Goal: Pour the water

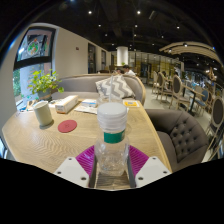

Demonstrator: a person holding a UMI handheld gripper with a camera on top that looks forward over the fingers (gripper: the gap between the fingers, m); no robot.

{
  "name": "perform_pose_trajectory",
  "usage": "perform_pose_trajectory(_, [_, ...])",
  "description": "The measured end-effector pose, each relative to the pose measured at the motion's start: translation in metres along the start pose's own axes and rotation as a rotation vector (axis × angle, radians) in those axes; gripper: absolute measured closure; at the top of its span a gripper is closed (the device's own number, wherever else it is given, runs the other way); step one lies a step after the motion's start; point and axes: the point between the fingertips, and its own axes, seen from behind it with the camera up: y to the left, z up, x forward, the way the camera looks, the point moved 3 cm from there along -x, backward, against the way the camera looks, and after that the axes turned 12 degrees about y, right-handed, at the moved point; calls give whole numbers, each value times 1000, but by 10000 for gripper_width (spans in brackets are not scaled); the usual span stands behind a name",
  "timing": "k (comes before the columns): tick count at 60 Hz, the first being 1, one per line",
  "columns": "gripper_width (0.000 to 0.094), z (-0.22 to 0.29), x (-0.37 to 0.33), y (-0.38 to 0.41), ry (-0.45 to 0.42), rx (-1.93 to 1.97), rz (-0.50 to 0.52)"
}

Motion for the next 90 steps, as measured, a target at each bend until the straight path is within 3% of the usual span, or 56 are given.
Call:
perform_pose_trajectory(14, [554, 1, -1, 1, 20, -23, -19])
perform_pose_trajectory(30, [554, 21, -6, 10, 40, -67, -135])
perform_pose_trajectory(47, [555, 132, -22, 58, -37, -346, -429])
perform_pose_trajectory(62, [556, 221, 5, 152, 23, -899, -772])
perform_pose_trajectory(68, [558, 233, 26, 183, 78, -1170, -889])
perform_pose_trajectory(79, [558, 227, 56, 213, 194, -1584, -1017])
perform_pose_trajectory(90, [557, 217, 71, 229, 243, -1775, -1021])
